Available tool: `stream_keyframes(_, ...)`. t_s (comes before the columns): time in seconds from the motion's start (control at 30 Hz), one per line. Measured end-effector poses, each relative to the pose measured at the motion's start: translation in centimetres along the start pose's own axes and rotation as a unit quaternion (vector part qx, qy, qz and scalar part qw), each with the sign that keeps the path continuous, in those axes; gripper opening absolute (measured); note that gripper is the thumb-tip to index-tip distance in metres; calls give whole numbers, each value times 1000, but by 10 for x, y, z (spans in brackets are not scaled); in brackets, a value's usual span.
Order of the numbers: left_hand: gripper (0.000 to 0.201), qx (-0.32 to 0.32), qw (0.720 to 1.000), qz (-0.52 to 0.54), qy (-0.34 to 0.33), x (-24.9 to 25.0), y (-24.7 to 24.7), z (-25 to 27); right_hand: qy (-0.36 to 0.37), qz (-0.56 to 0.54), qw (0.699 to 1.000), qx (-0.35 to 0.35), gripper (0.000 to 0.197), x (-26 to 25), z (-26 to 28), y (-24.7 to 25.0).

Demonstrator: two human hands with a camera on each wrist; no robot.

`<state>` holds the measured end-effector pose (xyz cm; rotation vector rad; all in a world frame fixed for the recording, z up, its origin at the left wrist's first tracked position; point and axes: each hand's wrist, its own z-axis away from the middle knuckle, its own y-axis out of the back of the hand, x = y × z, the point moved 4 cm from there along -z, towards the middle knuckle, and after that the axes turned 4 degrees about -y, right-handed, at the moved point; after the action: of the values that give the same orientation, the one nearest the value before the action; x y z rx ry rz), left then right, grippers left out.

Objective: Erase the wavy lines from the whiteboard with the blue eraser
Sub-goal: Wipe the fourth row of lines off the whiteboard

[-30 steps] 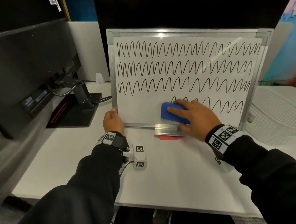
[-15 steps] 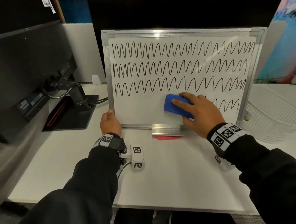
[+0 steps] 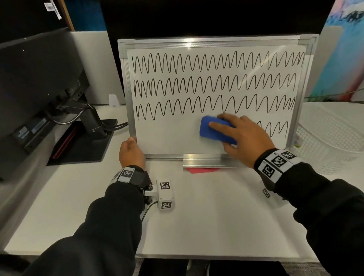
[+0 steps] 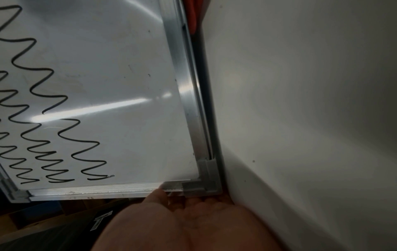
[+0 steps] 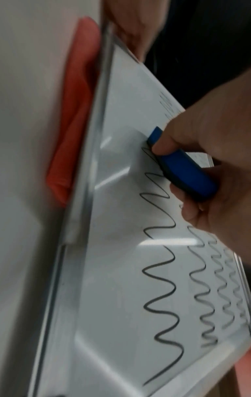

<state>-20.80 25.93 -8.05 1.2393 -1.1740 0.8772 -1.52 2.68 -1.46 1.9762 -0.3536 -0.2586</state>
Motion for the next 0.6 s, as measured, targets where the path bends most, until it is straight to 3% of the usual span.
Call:
stream_keyframes(0.07, 42, 0, 1000, 6, 3, -2, 0, -1, -31, -25, 999, 17, 61, 3, 0, 1)
stream_keyframes(0.2, 42, -2, 1000, 3, 2, -1, -1, -1, 61, 20, 996, -56, 60, -10, 7, -8)
stream_keyframes(0.33, 41, 3, 1000, 11, 5, -2, 0, 0, -32, -11, 999, 20, 61, 9, 0, 3)
stream_keyframes(0.47, 41, 6, 1000, 21, 2, -2, -1, -1, 81, 35, 995, -50, 60, -3, 9, -10)
stream_keyframes(0.6, 41, 8, 1000, 27, 5, -5, -1, -3, -17, -4, 1000, 12, 61, 15, 4, 5)
